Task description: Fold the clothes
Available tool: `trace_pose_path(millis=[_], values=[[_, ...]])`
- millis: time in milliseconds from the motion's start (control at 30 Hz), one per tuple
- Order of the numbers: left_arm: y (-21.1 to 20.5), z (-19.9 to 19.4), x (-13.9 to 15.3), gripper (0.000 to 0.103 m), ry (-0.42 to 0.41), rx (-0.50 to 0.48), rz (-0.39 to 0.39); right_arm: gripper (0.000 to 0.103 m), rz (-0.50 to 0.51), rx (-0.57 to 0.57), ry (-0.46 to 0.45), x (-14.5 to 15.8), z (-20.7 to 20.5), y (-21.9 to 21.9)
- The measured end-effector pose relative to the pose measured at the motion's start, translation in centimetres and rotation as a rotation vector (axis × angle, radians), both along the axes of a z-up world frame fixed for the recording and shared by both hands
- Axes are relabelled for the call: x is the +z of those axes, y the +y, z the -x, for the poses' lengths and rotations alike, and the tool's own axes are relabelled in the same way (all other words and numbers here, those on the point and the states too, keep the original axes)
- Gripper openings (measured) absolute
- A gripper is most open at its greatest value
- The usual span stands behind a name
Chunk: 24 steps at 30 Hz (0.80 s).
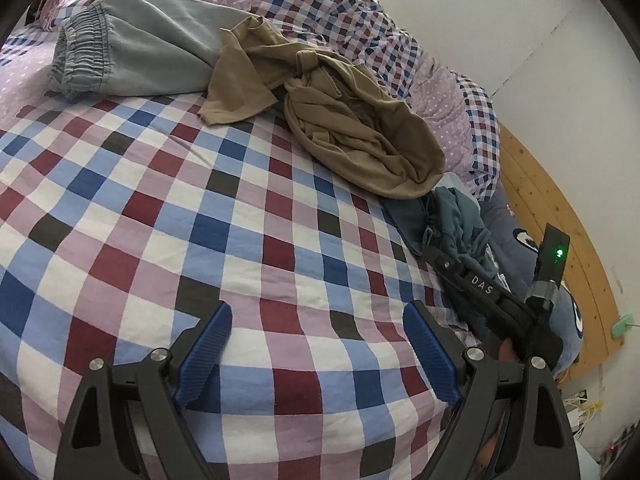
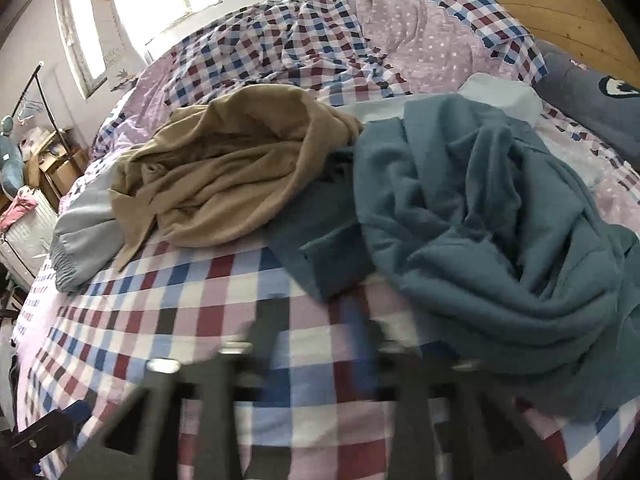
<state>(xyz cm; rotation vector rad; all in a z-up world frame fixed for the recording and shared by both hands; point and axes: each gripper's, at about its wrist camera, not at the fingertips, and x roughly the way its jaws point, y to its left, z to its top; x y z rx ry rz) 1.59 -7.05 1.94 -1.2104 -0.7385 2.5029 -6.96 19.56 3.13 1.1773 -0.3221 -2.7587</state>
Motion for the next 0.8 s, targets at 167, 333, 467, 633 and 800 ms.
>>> trace_pose_path(millis=[167,333,467,633,800], values=[[0.0,0.0,0.0,0.09,-0.001,-0.003,0.007,0.054,-0.085,-0.003,0.015,0.3,1.2,-0.3],[0.2,0.1,-0.1,0.09,0.001,-0.012,0.018,0.031,-0.053,-0.002,0.006,-0.1,2.6,0.7],[0.1,0.1,-0.1,0.09,0.0,-0.015,0.006,0.0,0.04,-0.007,-0.003,-0.4,2.8,2.2],[-0.4,0.1,-0.2,0.09,-0.001,-0.012,-0.047,0.0,0.087,0.054,0.07,1.3,1.6,1.9],[-1.3,0.1,-0.3,0.09,0.002,-0.011,-0.158,0.0,0.161,0.092,0.08,2.2,0.3,1.9]])
